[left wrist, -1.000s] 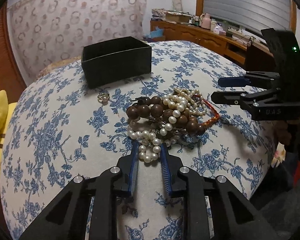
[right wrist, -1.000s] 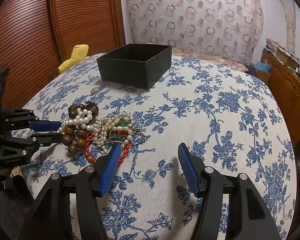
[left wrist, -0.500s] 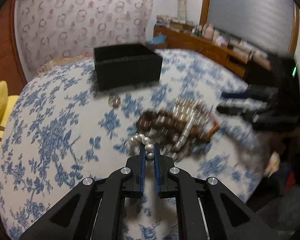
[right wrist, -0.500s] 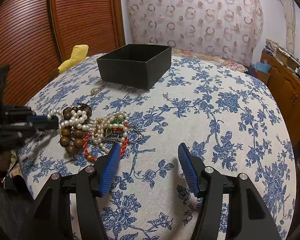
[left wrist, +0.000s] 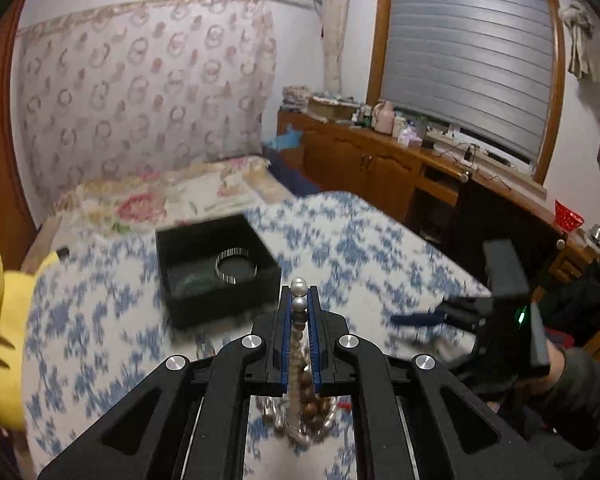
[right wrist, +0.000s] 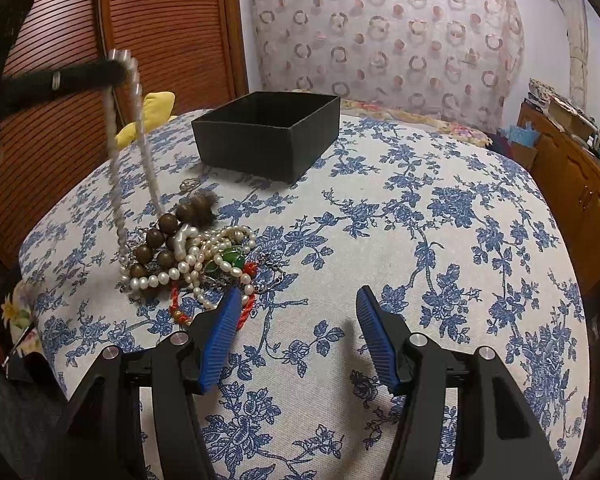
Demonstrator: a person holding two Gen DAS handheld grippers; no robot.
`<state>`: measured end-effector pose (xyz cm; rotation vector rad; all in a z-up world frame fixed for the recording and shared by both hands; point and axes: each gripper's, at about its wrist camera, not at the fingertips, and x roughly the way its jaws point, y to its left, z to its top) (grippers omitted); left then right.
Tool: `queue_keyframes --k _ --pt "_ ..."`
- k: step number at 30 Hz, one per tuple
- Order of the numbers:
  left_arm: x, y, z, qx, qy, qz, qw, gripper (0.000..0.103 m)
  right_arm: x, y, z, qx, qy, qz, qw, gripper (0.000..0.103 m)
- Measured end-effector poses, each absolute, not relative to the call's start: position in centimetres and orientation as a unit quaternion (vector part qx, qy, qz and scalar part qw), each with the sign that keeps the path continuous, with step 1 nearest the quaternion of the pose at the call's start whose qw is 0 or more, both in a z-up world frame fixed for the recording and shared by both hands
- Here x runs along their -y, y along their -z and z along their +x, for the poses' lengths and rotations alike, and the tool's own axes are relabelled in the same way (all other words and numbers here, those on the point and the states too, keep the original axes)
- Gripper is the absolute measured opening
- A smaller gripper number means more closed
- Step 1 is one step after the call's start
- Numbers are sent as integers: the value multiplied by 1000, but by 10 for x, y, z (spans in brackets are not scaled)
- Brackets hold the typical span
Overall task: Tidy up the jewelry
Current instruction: 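Lift the pearl necklace with the left tool while the right tool grasps the brown bead bracelet, then carry the pearls and brown beads over the black box and open both tools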
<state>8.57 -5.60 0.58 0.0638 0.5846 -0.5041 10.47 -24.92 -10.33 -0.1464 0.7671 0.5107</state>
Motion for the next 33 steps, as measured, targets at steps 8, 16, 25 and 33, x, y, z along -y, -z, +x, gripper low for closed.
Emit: queue_keyframes --k 8,16,25,33 --pt "55 -58 80 -232 255 29 938 6 244 96 103 -362 -251 -67 895 62" --pt "39 -71 75 -216 230 34 948 7 231 88 101 -354 -266 -67 894 62" --pt "16 -64 78 -223 208 22 952 7 199 87 113 -369 -312 -46 874 58" --pt "9 -63 83 -225 194 18 955 7 175 98 142 -409 -301 -42 860 58"
